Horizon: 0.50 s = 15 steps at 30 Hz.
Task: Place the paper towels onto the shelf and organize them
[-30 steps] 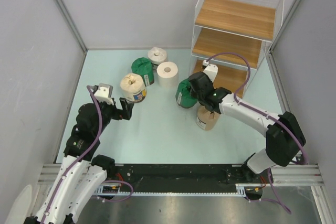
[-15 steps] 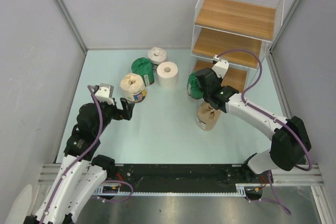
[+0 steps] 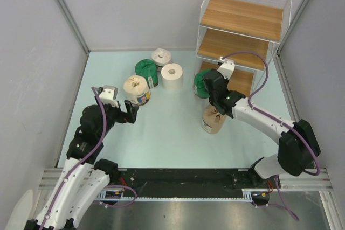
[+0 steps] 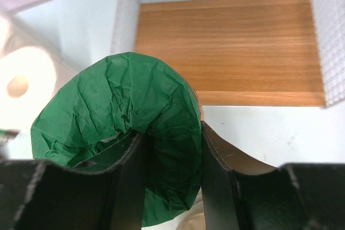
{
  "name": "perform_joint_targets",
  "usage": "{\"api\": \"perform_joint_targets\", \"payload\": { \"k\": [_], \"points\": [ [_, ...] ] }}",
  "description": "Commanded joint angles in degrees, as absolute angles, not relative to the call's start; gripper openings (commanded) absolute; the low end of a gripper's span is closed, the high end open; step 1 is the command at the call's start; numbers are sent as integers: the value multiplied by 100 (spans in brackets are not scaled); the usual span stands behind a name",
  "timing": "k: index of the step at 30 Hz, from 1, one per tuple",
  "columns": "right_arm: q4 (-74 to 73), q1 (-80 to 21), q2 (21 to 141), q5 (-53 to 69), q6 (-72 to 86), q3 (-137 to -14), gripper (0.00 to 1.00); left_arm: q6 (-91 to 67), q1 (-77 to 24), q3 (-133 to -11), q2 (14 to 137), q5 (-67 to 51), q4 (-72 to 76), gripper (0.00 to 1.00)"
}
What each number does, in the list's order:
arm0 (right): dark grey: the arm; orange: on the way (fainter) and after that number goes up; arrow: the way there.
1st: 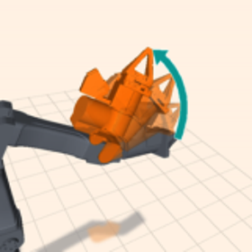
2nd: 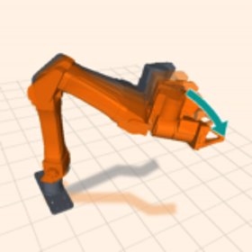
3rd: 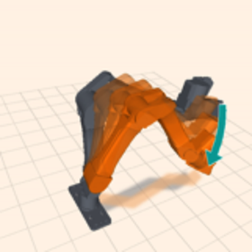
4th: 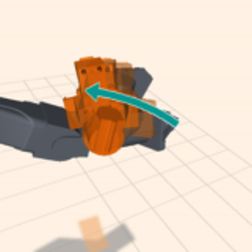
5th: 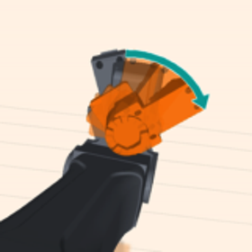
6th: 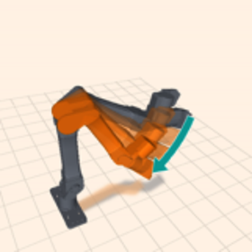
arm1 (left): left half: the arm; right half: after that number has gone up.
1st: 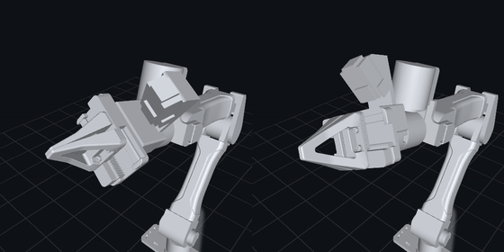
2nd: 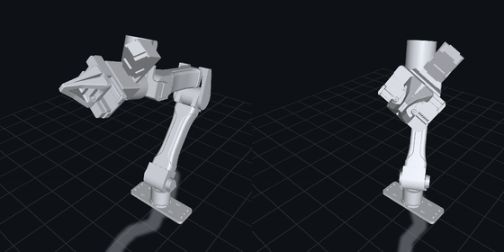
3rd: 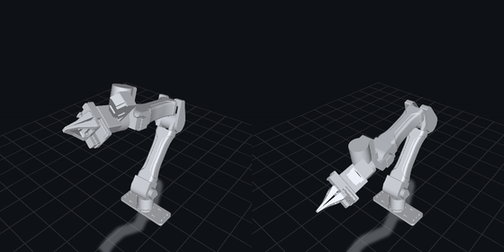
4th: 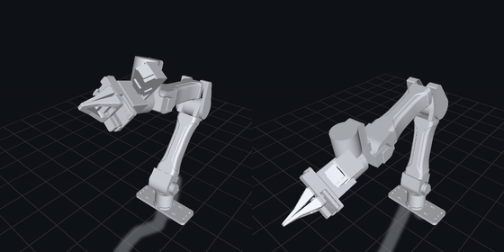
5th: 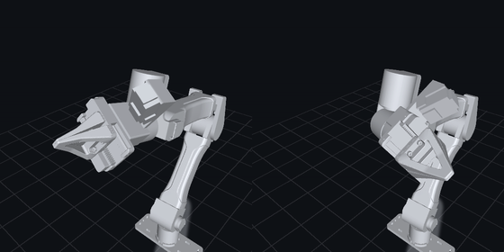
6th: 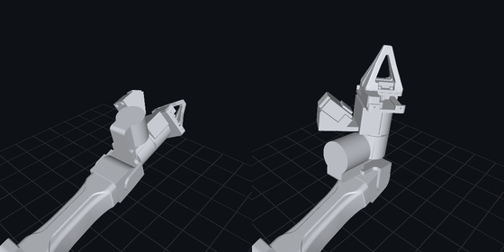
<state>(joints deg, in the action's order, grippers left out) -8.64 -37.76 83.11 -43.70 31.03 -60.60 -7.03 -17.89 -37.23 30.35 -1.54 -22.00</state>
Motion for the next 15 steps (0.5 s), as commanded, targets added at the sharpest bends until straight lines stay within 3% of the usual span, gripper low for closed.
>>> {"api": "perform_joint_targets", "payload": {
  "k": [1,9,15],
  "points": [
    [-290,-4155,7656,-3676,2357,-6143,26,-677,-1837,-3700,3023,-167,-2127,100],
    [-421,-4913,6294,-3867,1819,-6678,28,-686,-1846,-3683,3032,-167,-2100,100],
    [-475,-4922,6266,-3858,1319,-7775,26,-686,-1863,-3683,2980,-150,-2118,100]
  ]
}}
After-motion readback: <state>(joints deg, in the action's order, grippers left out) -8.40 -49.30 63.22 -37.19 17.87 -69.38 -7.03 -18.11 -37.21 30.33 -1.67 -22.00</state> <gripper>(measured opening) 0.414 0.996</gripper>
